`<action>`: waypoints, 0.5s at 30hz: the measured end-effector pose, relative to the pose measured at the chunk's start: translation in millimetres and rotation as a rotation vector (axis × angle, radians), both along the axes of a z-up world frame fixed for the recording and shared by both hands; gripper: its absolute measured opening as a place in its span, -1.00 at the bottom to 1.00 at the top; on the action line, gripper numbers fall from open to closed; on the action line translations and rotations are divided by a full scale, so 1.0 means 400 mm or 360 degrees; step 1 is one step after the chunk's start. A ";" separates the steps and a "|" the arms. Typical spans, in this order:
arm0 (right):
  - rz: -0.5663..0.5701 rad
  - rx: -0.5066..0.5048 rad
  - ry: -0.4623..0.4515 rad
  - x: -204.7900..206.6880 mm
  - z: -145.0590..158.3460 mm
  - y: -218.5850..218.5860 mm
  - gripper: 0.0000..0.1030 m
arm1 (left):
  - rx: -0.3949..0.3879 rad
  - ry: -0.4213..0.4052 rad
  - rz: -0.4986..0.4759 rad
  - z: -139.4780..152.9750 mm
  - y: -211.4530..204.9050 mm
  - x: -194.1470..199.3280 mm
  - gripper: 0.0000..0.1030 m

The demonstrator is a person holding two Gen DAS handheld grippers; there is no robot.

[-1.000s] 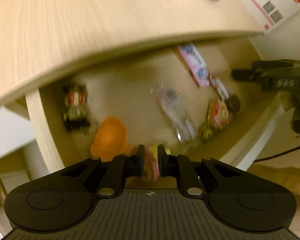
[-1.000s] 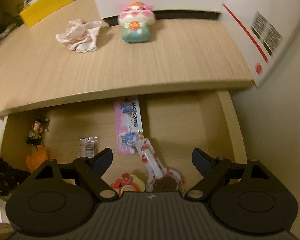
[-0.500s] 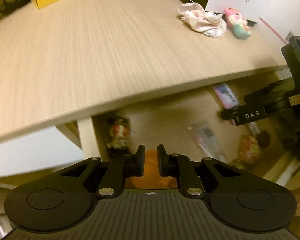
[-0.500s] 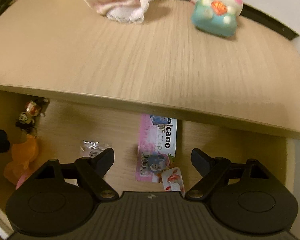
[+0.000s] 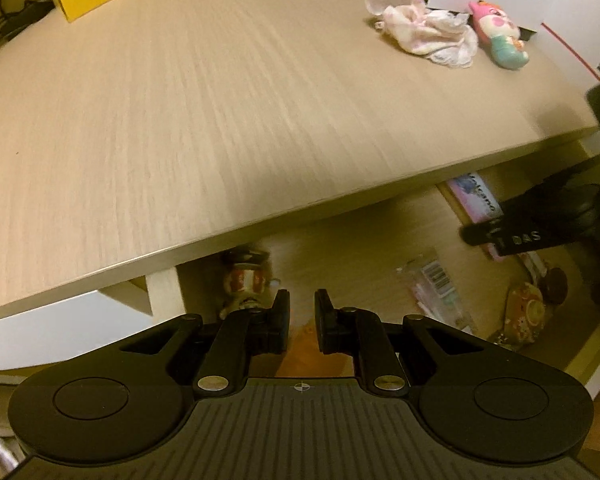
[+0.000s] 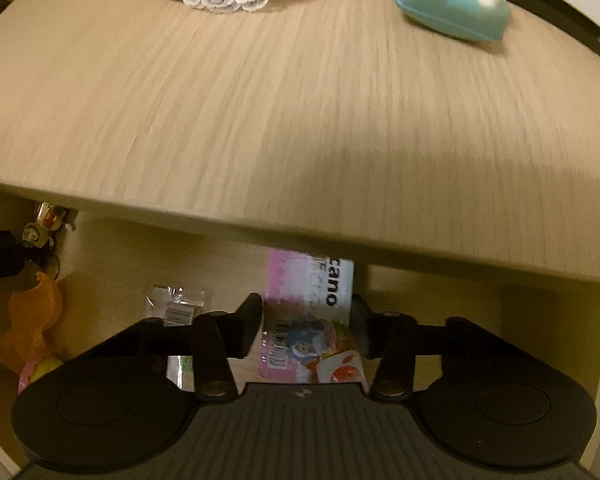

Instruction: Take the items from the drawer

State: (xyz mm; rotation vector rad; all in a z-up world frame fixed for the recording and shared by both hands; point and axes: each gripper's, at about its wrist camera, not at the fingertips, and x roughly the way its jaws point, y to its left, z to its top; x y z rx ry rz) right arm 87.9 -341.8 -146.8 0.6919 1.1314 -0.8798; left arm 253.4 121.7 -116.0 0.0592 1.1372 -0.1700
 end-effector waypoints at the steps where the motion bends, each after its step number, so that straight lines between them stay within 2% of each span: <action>1: -0.0004 0.0008 -0.0008 -0.004 0.000 0.002 -0.14 | 0.0007 0.0006 0.0005 -0.001 0.001 0.002 -0.72; 11: 0.0039 0.0013 -0.0017 -0.014 0.002 0.035 -0.15 | 0.0210 0.0039 0.0017 -0.030 -0.018 0.028 -0.71; 15: 0.0061 0.0008 -0.0014 -0.018 0.003 0.050 -0.15 | 0.0415 0.0059 -0.0046 -0.044 -0.052 0.054 -0.70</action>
